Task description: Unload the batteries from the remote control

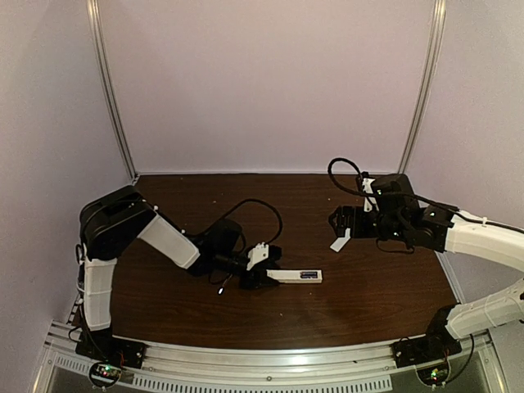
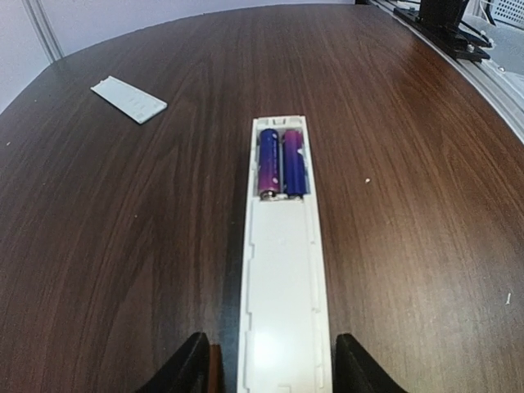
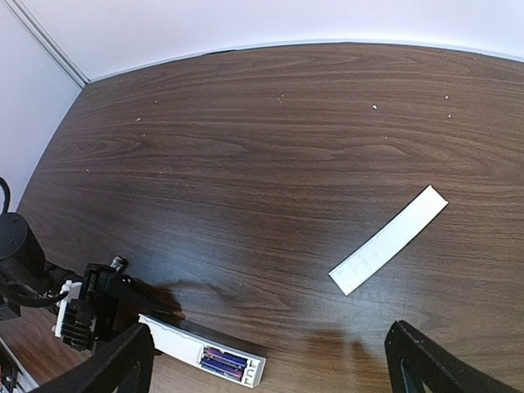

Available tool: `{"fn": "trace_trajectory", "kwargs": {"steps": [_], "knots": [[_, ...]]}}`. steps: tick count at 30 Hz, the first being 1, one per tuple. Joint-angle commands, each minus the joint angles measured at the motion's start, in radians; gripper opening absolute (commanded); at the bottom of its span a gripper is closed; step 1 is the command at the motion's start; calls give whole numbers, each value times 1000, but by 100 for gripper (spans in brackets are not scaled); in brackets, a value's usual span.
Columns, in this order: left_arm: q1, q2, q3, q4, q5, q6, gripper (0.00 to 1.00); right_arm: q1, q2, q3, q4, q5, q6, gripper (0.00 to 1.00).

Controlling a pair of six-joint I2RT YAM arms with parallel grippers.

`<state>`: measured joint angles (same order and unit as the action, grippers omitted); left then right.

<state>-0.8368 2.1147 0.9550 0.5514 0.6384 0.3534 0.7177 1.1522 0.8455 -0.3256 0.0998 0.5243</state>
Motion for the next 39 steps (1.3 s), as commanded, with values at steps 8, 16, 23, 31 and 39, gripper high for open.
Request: {"fn": "trace_trajectory", "kwargs": {"steps": [8,16,23,31,39], "knots": [[6,-180,-103,28,-89,-91,97,-3,-5,14,-11,-25,-7,100],[2,-268,-147,116,-302,-295,97,-3,-3,23,15,-54,-21,100],[0,-414,-264,163,-676,-451,97,-3,0,17,35,-48,-37,100],[1,-509,-305,-27,-745,-611,97,-3,-15,-17,43,-13,-22,100],[-46,-583,-353,-266,-780,-687,80,5,-102,-78,33,-61,30,100]]}}
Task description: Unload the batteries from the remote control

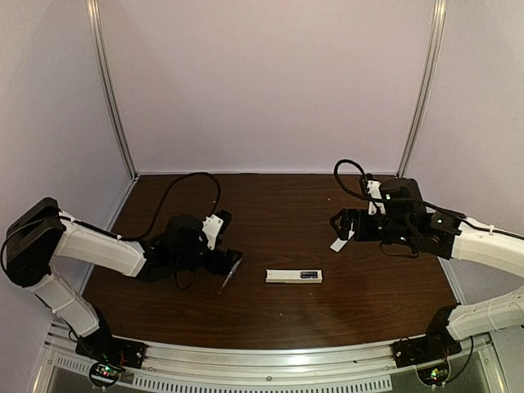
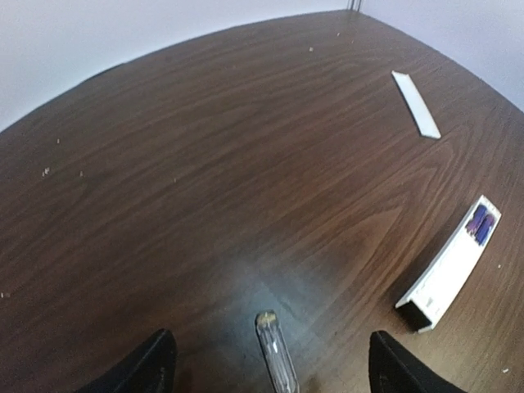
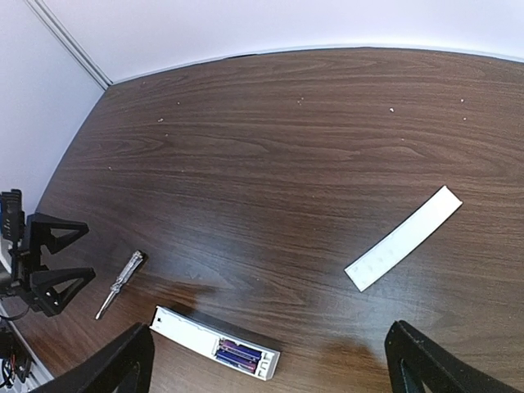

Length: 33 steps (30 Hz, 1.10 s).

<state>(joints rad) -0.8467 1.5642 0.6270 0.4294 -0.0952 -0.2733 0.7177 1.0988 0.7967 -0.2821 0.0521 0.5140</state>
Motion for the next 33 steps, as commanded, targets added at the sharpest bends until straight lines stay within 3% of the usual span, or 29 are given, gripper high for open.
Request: {"fn": "trace_trajectory", "kwargs": {"steps": [1,4,13,33], "knots": [[-57,-36,-27,-166,-64,-64,79,12,-55,-34,-13,-16,49,100],[-124,-38,-34,-206,-132,-92,77,45,-69,-43,-20,-19,69,100],[-191,-31,-63,-279,-236,-208,64,184,-108,-106,-24,59,123,100],[-201,58,-39,-260,-231,-201,37,253,-231,-192,-43,117,167,100]]}}
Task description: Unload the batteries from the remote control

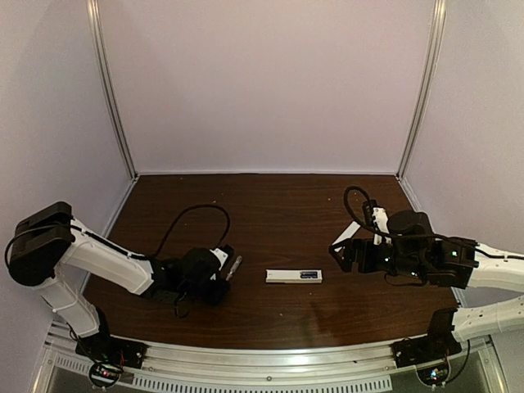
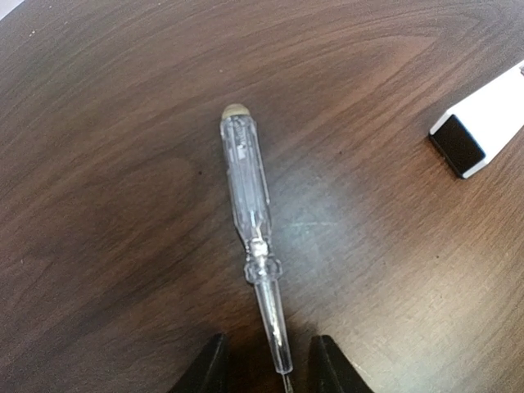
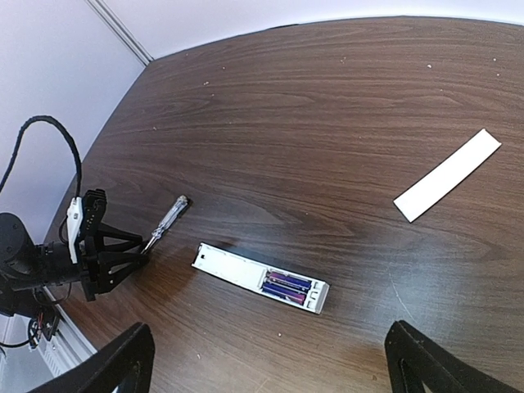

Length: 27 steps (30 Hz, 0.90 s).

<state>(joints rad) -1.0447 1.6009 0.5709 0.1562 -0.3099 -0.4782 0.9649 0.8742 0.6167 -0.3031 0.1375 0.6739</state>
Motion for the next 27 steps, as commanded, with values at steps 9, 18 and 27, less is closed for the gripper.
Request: {"fn": "trace_trajectory", "kwargs": {"steps": [9,18,27], "knots": [[-2,59,47,15,-29,7,30,8,-3,-17,-16,31,9,100],[-2,94,75,0,-69,-1,21,9,-14,-25,-17,28,15,100],[-3,111,83,-7,-99,-4,0,11,-30,-32,-25,27,15,100]]}}
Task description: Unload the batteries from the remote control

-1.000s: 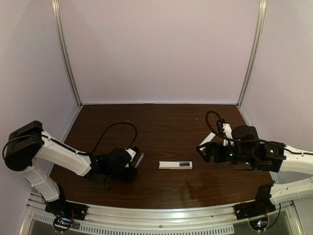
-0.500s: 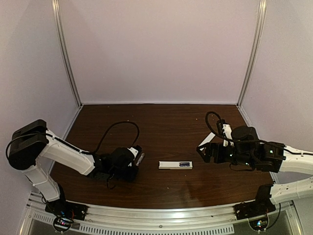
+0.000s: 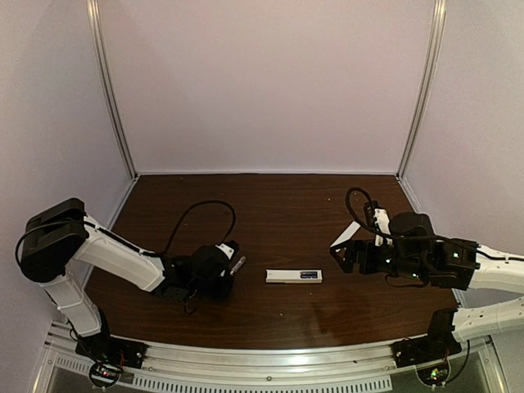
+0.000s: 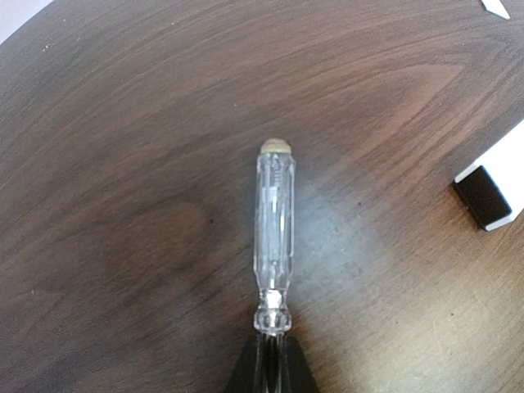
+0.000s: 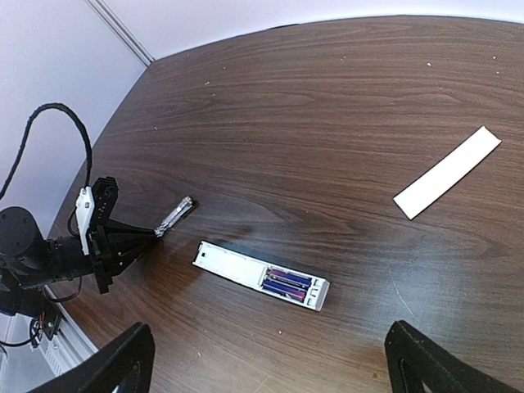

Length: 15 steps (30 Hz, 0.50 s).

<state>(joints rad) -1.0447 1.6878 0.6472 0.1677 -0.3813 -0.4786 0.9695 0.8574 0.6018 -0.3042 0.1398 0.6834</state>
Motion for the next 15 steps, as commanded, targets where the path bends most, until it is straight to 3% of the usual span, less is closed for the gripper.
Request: {"fn": "trace_trajectory", "kwargs": {"steps": [1,15], "knots": [[-2,25,8,-19,-28,-1,0,6,-12,-17,-21,25,5,100],[-3,-112,-25,78,99,160,0,6,-6,-7,20,-61,-26,100]]}}
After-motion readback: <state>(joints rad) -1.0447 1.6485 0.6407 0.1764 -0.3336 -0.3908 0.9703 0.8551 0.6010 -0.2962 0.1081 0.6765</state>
